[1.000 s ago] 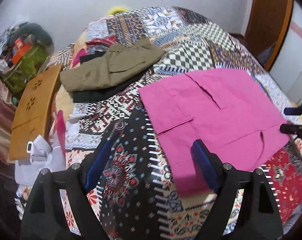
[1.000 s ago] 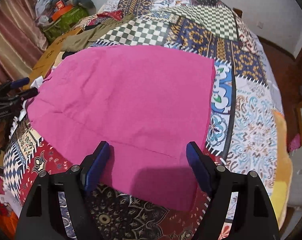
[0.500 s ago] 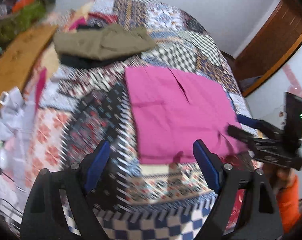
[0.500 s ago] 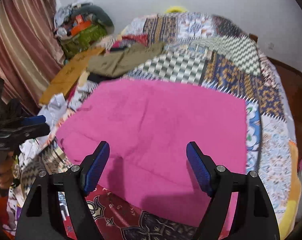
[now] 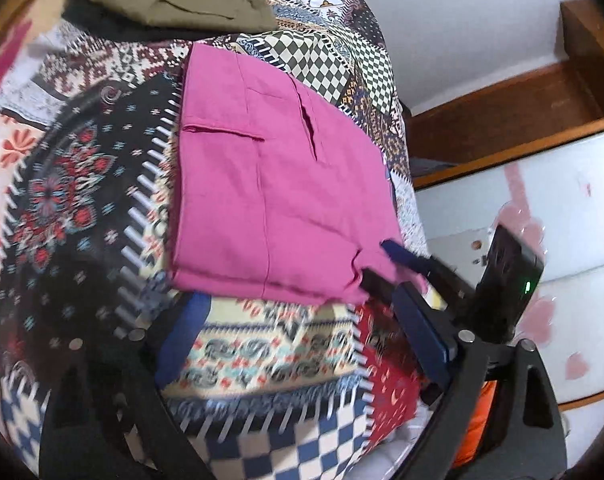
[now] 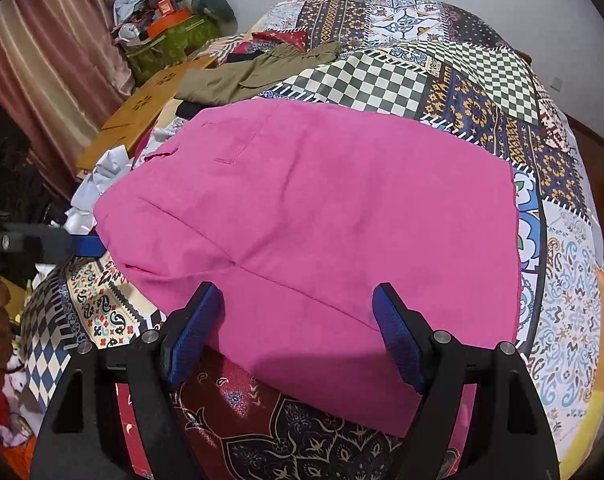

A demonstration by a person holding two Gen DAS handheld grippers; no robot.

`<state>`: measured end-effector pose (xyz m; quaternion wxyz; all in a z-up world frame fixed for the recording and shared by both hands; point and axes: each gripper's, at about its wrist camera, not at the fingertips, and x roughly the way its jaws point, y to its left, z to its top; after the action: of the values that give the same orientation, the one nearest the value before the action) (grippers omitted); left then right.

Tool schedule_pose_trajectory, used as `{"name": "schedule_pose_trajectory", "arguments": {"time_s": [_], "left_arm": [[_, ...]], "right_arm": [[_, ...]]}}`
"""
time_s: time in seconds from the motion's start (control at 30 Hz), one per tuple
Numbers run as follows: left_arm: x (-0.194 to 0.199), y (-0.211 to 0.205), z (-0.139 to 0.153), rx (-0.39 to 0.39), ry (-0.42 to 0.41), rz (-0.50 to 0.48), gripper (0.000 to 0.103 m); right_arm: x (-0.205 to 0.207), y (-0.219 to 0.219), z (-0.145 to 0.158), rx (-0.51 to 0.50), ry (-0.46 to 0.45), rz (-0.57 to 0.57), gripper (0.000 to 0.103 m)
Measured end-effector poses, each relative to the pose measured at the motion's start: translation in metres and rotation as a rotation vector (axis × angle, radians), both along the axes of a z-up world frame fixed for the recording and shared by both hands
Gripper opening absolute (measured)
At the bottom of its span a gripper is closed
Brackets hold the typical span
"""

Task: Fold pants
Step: 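Grasp the pink trousers' edge with the left tool and lift it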

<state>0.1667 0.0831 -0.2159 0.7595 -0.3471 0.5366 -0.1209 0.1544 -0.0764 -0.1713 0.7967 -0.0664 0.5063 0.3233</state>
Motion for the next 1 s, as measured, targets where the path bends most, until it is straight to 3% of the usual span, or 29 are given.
{"name": "schedule_pose_trajectory", "arguments": {"time_s": [0.13,0.2,0.23,0.27,0.4,0.53,0.6,0.83,1.0], "left_arm": [[0.017,-0.002,-0.002,0.011,-0.003,0.046,0.089],[0.024,-0.006,0.002,0.098,-0.006,0.079,0.068],[0.027,-0.010,0.005,0.181,-0.007,0.092,0.047],[0.028,-0.013,0.006,0.230,-0.009,0.096,0.034],[0.024,-0.024,0.016,0.365,-0.078,0.096,0.027],[0.010,-0.026,0.041,0.602,-0.173,0.107,0.024],[0.005,-0.019,0.050,0.672,-0.196,0.125,0.023],[-0.004,0.012,0.083,0.813,-0.267,0.227,0.021],[0.006,-0.005,0.105,0.837,-0.345,0.206,0.020]], "right_arm": [[-0.001,-0.001,-0.001,0.013,0.002,-0.005,0.076],[0.000,-0.001,-0.001,0.016,0.005,-0.005,0.076],[0.000,-0.001,-0.001,0.017,0.005,-0.006,0.076],[0.000,-0.001,-0.001,0.017,0.005,-0.006,0.076],[0.000,-0.001,0.001,0.019,0.006,-0.007,0.076],[0.001,-0.011,0.009,0.102,0.038,-0.028,0.076],[0.001,-0.019,0.016,0.122,0.028,-0.058,0.076],[0.005,-0.044,0.014,0.068,0.002,-0.155,0.076],[-0.004,-0.049,-0.002,0.037,0.026,-0.147,0.076]]}}
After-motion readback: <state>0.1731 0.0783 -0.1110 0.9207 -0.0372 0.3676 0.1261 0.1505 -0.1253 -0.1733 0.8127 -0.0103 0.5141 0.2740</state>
